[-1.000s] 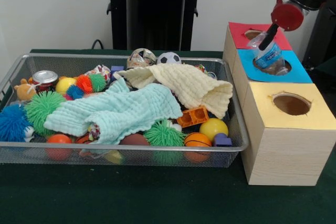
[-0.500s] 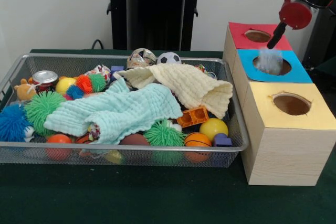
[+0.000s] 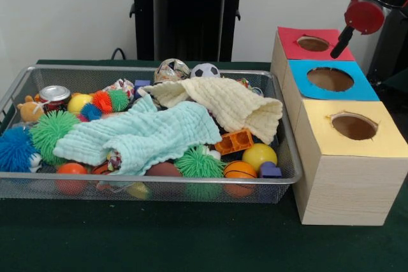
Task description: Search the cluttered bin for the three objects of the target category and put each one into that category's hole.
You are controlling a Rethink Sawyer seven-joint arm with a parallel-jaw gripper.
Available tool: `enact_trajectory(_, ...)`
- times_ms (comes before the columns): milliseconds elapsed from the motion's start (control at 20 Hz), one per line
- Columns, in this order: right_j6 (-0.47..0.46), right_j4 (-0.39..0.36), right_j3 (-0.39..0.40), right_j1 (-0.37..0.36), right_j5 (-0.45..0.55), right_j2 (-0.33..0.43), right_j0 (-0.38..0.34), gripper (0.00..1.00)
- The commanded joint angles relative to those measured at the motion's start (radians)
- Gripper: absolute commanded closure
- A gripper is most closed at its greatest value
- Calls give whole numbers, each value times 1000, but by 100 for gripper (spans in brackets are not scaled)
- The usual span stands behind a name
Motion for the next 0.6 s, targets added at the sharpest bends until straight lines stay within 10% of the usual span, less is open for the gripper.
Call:
enact_trajectory(50, 298, 6, -51, 33, -6, -19, 9, 0)
enact_trajectory(600, 120, 71, 73, -107, -58, 15, -127, 0)
